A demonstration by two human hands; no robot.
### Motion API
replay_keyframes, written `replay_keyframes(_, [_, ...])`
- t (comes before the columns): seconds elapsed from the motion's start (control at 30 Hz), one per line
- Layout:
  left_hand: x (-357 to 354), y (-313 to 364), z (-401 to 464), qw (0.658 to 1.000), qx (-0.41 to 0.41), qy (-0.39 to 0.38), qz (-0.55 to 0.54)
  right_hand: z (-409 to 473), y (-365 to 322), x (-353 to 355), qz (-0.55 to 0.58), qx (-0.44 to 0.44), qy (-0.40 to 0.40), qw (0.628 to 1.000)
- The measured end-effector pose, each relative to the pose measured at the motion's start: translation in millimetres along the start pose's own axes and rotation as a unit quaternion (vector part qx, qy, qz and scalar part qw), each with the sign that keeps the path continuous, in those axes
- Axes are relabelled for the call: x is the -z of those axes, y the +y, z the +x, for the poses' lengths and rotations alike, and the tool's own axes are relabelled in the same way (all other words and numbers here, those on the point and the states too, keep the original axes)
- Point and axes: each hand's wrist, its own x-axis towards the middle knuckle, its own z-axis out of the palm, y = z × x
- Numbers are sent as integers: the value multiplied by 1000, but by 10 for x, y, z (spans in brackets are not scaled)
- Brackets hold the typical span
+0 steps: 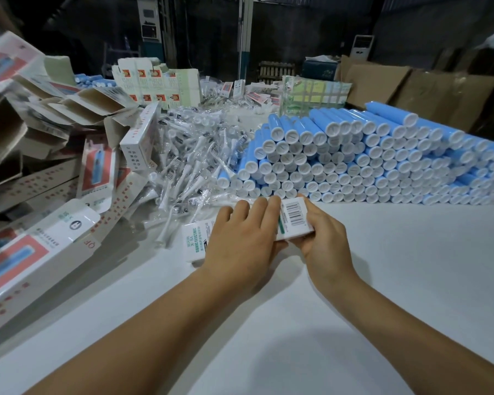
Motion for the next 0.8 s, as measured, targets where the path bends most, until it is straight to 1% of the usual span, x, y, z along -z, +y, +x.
replay_keyframes(0.1, [23, 24, 0, 1000, 7, -13, -4, -57, 44, -37, -129, 55, 2, 990])
replay_keyframes(0.17, [27, 16, 3, 1000, 9, -15, -4, -67, 52, -32, -170, 78, -8, 982])
replay_keyframes(0.23, [33, 3, 19, 1000, 15, -25, -9, -62, 20, -19, -168, 77, -15, 983])
replay_keyframes(0.37, [-41, -24, 62, 999, 30, -41, -2, -64, -20, -11, -139, 86, 13, 986])
replay_keyframes(0.47, [-61, -36, 74, 999, 34, -34, 5, -79, 9, -21, -160, 99, -10, 982])
replay_keyframes(0.57, [-63, -34, 76, 998, 37, -40, 22, -65, 20, -16, -134, 96, -21, 986])
replay_keyframes(0.63, [-54, -46, 104, 998, 41, -42, 22, -49, 19, -25, -85, 77, -54, 992])
replay_keyframes(0.7, [-3, -90, 163, 997, 55, -41, -23, -46, 8, -40, -23, 56, -82, 995])
replay_keyframes(0.73, [46, -112, 194, 994, 69, -34, -74, -49, -3, -38, -10, 60, -91, 994])
replay_keyframes(0.77, [111, -122, 220, 984, 89, -15, -153, -56, -16, -31, -16, 73, -102, 992])
replay_keyframes(0.8, [178, -126, 243, 958, 117, 17, -263, -66, -22, -27, -35, 87, -112, 989])
